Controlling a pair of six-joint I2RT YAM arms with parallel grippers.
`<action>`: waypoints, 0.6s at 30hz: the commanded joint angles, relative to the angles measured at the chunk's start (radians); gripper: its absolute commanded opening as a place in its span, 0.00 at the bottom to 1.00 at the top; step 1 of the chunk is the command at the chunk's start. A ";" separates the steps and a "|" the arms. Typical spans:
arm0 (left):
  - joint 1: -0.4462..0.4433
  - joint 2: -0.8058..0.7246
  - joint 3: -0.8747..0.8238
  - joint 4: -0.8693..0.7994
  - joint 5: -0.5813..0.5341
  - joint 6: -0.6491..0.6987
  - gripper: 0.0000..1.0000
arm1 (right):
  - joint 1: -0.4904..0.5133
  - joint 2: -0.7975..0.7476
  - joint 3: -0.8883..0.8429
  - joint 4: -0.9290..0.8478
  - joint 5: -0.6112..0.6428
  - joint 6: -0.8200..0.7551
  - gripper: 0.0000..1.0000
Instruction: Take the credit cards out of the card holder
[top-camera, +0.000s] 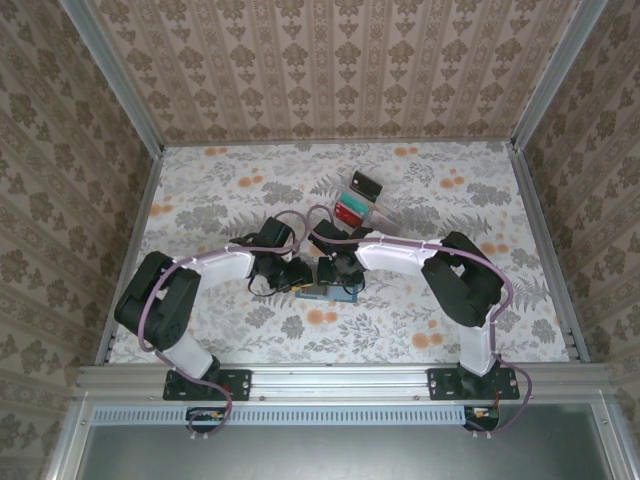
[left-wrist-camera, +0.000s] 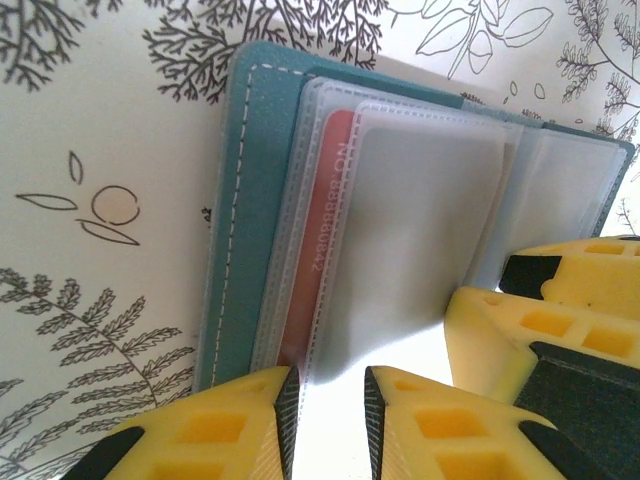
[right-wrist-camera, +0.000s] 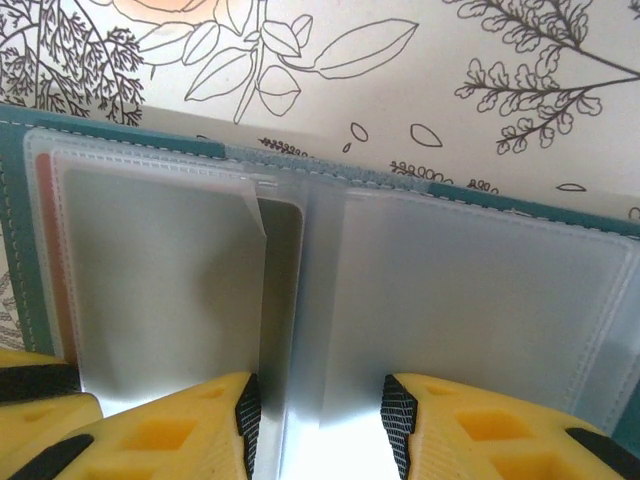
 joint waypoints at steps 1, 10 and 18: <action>-0.004 0.034 -0.006 0.016 0.053 0.005 0.28 | -0.020 0.073 -0.079 0.012 -0.040 0.003 0.43; 0.043 -0.014 -0.049 0.149 0.188 0.006 0.25 | -0.037 0.026 -0.126 0.106 -0.114 0.015 0.45; 0.061 -0.030 -0.067 0.147 0.188 0.010 0.15 | -0.052 -0.067 -0.125 0.118 -0.132 0.016 0.49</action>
